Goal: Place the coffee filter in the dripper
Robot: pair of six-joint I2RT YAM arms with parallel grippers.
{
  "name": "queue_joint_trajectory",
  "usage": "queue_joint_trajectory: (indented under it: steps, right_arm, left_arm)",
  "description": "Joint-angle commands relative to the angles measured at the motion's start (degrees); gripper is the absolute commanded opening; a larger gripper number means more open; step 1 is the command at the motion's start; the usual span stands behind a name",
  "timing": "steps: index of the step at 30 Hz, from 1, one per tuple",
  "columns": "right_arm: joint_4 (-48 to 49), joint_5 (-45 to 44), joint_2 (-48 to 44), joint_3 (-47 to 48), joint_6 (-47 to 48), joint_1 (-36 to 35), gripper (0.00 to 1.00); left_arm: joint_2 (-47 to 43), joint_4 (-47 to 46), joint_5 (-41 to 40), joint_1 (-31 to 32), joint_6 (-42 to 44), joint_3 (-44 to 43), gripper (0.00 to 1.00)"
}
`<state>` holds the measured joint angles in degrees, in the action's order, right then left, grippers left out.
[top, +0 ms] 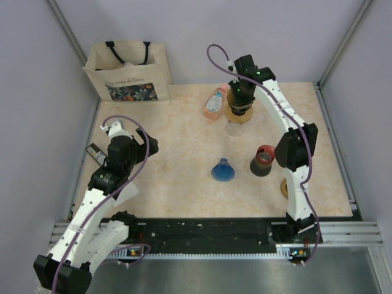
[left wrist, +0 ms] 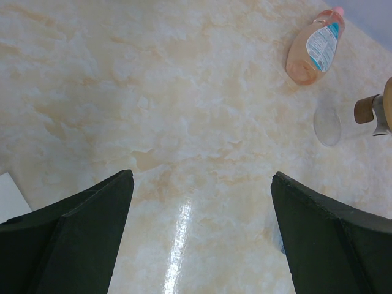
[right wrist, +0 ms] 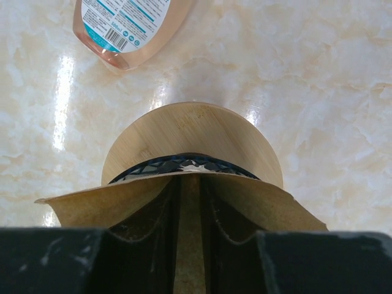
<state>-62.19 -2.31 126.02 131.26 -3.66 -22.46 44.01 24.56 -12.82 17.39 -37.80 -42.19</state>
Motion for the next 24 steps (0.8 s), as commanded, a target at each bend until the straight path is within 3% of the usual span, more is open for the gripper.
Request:
queue_joint_trajectory:
  steps: [1, 14, 24]
  right_arm:
    - [0.76, 0.02, -4.37, 1.54, -0.73, -0.75, 0.20]
    - [0.67, -0.07, -5.08, 1.28, -1.00, -0.75, 0.23]
    - [0.93, -0.68, -11.13, 2.86, -1.00, -0.75, 0.28]
  left_arm:
    - [-0.33, -2.06, 0.43, -0.34, -0.17, 0.27, 0.99]
    - [-0.06, -2.23, 0.69, -0.25, -0.25, 0.27, 0.99]
    - [0.11, -2.85, 1.48, -0.34, -0.17, 0.01, 0.99]
